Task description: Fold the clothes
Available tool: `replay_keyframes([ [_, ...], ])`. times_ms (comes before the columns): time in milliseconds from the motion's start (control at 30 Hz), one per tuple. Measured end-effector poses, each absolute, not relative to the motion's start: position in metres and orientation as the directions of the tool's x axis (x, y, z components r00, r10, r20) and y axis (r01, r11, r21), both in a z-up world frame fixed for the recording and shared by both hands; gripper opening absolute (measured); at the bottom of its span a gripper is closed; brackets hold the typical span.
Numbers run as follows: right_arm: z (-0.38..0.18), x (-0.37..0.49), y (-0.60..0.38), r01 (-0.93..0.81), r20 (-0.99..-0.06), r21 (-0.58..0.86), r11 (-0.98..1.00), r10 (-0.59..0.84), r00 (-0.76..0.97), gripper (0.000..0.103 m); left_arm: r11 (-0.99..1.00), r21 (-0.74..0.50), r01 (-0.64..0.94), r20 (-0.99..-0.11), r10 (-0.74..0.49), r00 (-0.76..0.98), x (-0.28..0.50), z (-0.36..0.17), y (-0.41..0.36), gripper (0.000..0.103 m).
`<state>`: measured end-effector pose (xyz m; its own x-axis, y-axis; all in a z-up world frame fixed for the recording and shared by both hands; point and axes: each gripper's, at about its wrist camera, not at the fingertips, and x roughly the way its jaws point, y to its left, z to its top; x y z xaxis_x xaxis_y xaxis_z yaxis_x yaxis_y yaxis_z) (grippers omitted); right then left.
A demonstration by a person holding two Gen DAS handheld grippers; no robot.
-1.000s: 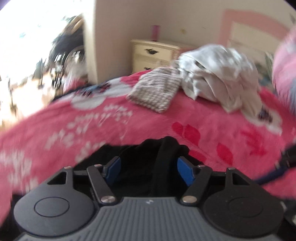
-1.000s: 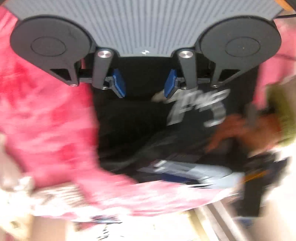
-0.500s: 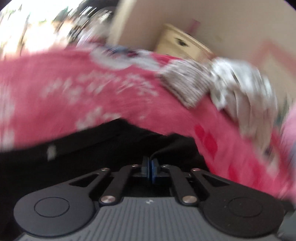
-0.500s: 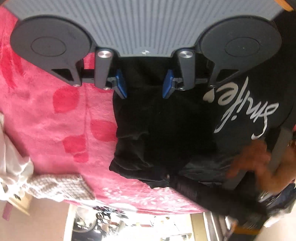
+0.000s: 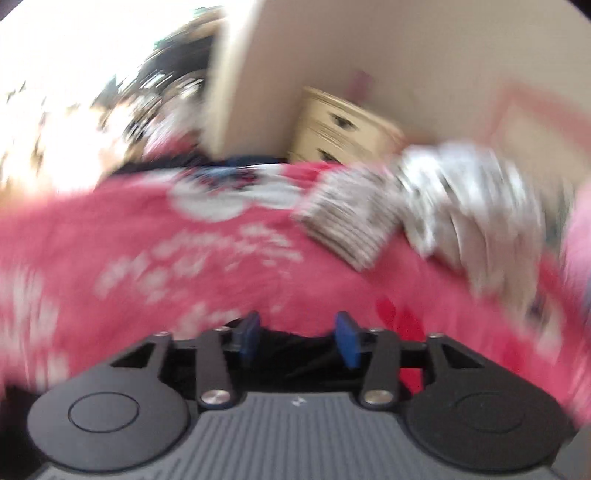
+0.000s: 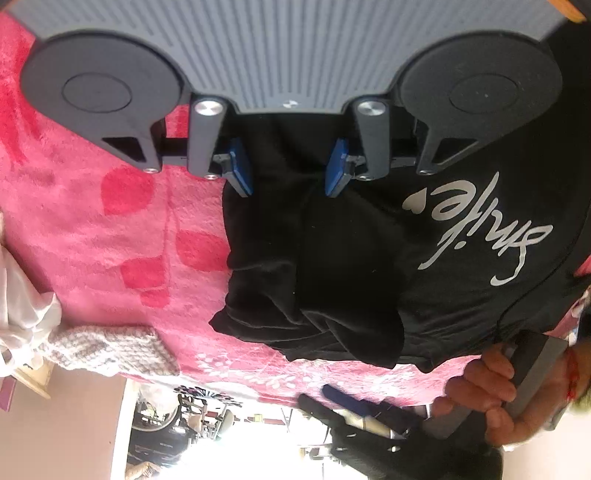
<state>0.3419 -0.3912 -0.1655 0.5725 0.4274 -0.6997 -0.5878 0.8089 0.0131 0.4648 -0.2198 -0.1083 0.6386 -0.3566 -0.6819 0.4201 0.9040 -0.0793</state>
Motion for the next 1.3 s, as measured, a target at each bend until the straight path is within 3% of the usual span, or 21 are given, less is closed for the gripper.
replay_keyframes([
  [133, -0.169, 0.341, -0.392, -0.583, -0.685, 0.012, 0.812, 0.432, 0.587, 0.043, 0.799, 0.184, 0.573, -0.724, -0.284, 0.629, 0.464, -0.115, -0.294, 0.05],
  [267, -0.172, 0.339, -0.394, -0.577, -0.668, 0.019, 0.817, 0.439, 0.601, 0.043, 0.695, 0.281, 0.662, -0.797, -0.216, 0.564, 0.473, -0.139, -0.337, 0.043],
  [333, -0.173, 0.337, -0.395, -0.572, -0.659, 0.023, 0.82, 0.443, 0.608, 0.043, 0.718, 0.281, 0.637, -0.835, -0.145, 0.532, 0.484, -0.151, -0.341, 0.017],
  [433, -0.175, 0.335, -0.396, -0.564, -0.644, 0.032, 0.825, 0.448, 0.62, 0.044, 0.819, 0.171, 0.548, -0.873, -0.132, 0.47, 0.501, -0.156, -0.324, 0.006],
  [533, -0.176, 0.333, -0.398, -0.557, -0.632, 0.043, 0.829, 0.455, 0.627, 0.044, 0.916, -0.059, 0.398, -0.871, -0.242, 0.427, 0.515, -0.143, -0.283, 0.004],
  [667, -0.179, 0.335, -0.4, -0.559, -0.626, 0.05, 0.827, 0.462, 0.628, 0.044, 0.912, -0.378, 0.16, -0.816, -0.41, 0.407, 0.532, -0.14, -0.223, 0.003],
  [800, -0.181, 0.334, -0.401, -0.56, -0.62, 0.049, 0.827, 0.465, 0.632, 0.045, 0.813, -0.582, -0.012, -0.722, -0.509, 0.469, 0.536, -0.148, -0.184, 0.002],
  [1067, -0.181, 0.332, -0.4, -0.559, -0.614, 0.042, 0.828, 0.463, 0.64, 0.045, 0.699, -0.709, -0.093, -0.595, -0.522, 0.611, 0.541, -0.154, -0.164, 0.0],
  [1100, -0.181, 0.332, -0.4, -0.558, -0.612, 0.042, 0.828, 0.463, 0.641, 0.045, 0.704, -0.706, -0.082, -0.597, -0.529, 0.603, 0.544, -0.151, -0.165, 0.001],
  [1167, -0.18, 0.332, -0.4, -0.558, -0.611, 0.043, 0.829, 0.464, 0.641, 0.046, 0.728, -0.684, -0.047, -0.615, -0.54, 0.574, 0.55, -0.145, -0.167, 0.015],
  [1233, -0.18, 0.332, -0.4, -0.557, -0.61, 0.046, 0.829, 0.465, 0.642, 0.046, 0.789, -0.614, 0.021, -0.671, -0.536, 0.513, 0.552, -0.139, -0.179, 0.047],
  [1300, -0.181, 0.332, -0.4, -0.556, -0.609, 0.049, 0.829, 0.466, 0.641, 0.046, 0.848, -0.513, 0.132, -0.716, -0.508, 0.479, 0.546, -0.133, -0.198, 0.054],
])
